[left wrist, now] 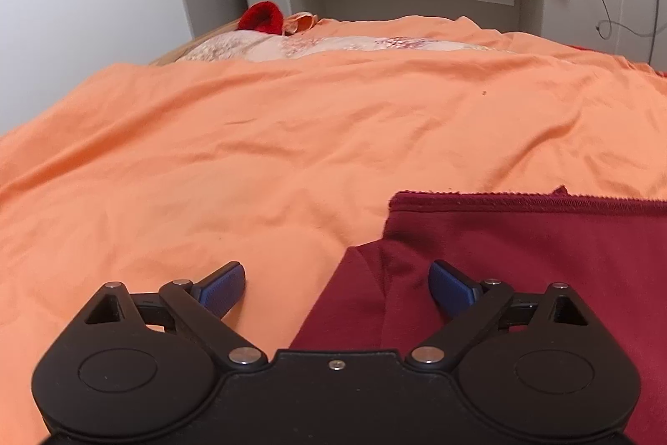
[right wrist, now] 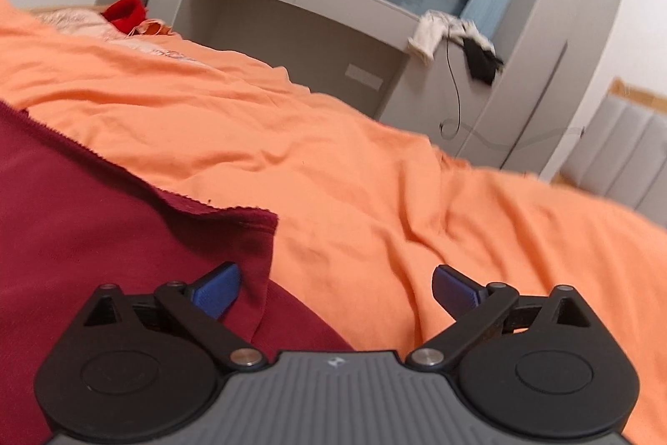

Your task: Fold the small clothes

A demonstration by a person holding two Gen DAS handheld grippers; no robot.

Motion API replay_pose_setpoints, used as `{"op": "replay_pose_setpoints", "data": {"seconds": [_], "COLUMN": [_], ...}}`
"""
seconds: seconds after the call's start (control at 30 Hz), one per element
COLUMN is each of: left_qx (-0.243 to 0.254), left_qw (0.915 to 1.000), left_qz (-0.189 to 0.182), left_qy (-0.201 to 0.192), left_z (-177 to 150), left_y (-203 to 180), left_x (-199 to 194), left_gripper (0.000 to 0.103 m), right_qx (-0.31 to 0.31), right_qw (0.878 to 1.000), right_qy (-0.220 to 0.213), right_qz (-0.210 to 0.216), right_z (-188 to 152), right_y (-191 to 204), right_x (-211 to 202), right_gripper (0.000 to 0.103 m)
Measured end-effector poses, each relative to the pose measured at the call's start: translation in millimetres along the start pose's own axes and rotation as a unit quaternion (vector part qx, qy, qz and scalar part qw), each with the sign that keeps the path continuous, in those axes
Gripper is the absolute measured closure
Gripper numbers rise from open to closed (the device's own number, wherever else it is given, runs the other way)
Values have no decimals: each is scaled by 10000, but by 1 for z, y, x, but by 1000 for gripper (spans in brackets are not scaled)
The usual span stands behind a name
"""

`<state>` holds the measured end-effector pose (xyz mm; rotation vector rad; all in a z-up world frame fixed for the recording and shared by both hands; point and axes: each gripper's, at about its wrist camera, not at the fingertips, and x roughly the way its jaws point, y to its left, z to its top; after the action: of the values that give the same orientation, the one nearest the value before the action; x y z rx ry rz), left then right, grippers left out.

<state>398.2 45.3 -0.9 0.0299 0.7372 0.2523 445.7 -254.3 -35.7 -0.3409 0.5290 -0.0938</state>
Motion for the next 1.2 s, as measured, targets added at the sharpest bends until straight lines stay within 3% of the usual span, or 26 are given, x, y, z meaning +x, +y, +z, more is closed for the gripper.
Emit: {"op": "replay_pose_setpoints", "data": {"seconds": [0.4, 0.63, 1.0, 1.2], "left_qx": [-607, -717, -1172, -1320], "left_qw": [9965, 9918, 9878, 9854], "left_qz": [-194, -107, -171, -564], "left_qy": [-540, -1053, -1011, -918], "left_z": [11, 5, -56, -93], "left_y": [26, 51, 89, 96], "left_x": [-51, -102, -136, -152], "left_gripper": [4, 1, 1, 1], "right_qx": [892, 1256, 1409, 1364], "right_qw": [9957, 9892, 9730, 9701], "right_qy": [-208, -616, -1484, -1607], "right_qz": [142, 448, 1068, 1206], "right_z": [-2, 5, 10, -3], "right_y": [-38, -48, -15, 6], "right_x": [-37, -93, -197, -226], "right_gripper": [0, 0, 0, 0]}}
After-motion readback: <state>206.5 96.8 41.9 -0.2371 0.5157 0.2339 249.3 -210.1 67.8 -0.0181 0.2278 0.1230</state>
